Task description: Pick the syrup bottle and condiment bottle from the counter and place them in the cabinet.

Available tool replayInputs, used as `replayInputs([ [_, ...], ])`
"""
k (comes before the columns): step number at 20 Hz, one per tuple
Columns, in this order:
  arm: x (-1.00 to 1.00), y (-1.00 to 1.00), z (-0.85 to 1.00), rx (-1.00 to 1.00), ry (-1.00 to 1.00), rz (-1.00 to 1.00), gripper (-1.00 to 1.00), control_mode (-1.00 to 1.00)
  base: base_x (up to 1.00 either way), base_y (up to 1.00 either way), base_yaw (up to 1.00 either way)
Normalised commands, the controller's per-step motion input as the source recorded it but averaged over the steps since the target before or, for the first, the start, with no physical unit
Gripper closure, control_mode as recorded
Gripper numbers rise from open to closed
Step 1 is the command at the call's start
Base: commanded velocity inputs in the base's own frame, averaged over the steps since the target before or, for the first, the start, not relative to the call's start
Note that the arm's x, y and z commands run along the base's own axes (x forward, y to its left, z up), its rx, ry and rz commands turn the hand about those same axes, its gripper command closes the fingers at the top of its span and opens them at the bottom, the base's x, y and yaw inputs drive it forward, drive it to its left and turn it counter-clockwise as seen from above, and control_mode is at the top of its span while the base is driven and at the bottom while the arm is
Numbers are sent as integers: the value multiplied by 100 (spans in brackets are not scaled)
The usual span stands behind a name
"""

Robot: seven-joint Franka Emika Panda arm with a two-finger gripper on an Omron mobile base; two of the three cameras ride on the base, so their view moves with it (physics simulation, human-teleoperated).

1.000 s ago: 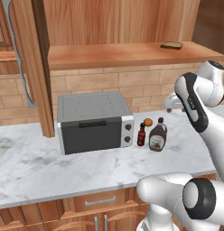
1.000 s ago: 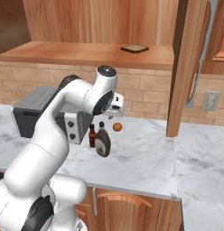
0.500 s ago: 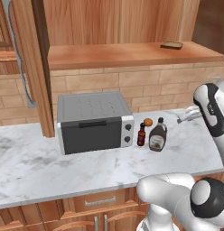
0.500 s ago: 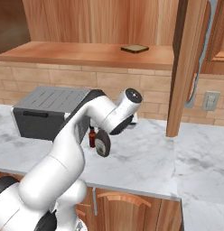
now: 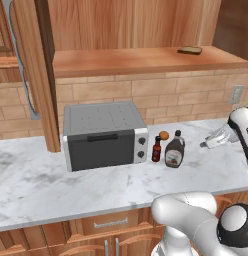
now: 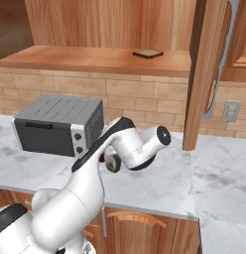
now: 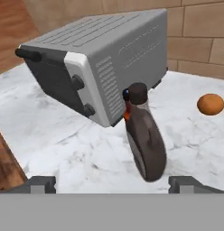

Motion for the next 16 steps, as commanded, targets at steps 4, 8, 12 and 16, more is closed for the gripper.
replayInputs([
  [4,0,-2,-27,2,-17,19,-100,-100,0,0,0],
  [8,0,-6,-20,0,-13,17,-100,-100,0,0,0],
  [12,8,-2,-14,5,-4,15,-100,-100,0,0,0],
  [16,20,0,-11,5,-1,12,-100,-100,0,0,0],
])
